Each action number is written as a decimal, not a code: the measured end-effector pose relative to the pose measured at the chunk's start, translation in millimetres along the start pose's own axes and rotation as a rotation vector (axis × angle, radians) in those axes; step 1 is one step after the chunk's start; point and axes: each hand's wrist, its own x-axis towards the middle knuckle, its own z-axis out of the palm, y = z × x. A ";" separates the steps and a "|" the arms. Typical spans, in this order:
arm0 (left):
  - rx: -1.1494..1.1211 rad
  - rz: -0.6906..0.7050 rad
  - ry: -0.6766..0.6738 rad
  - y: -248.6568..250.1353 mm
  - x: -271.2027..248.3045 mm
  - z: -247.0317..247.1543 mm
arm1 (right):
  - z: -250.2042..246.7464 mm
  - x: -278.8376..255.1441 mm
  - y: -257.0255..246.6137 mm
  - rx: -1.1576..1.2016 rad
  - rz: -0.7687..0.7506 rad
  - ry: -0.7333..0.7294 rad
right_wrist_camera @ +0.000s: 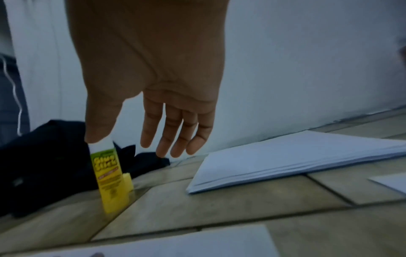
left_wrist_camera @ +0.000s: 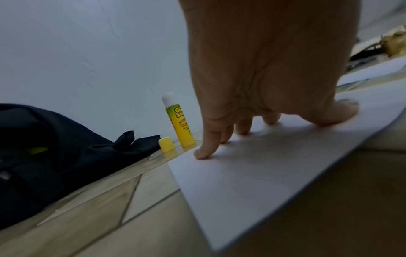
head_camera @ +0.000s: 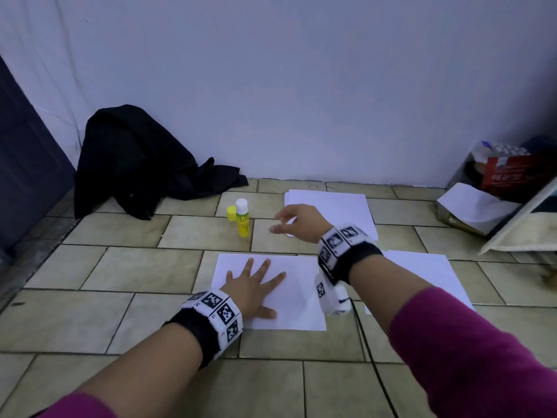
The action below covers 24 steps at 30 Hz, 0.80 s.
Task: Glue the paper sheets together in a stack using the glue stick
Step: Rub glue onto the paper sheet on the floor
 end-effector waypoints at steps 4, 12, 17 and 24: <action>0.031 0.025 -0.024 -2.8 2.1 2.6 | 16.0 31.6 -24.0 -0.027 -0.015 -0.053; 0.013 0.018 -0.054 -3.5 -0.8 -0.6 | 35.9 64.3 -45.4 -0.029 -0.022 0.037; 0.008 0.015 -0.037 -3.7 0.1 1.1 | 30.6 57.7 -38.5 0.093 0.001 0.052; -0.006 0.003 -0.004 -3.4 2.3 2.9 | -25.5 0.0 1.2 0.338 0.113 -0.179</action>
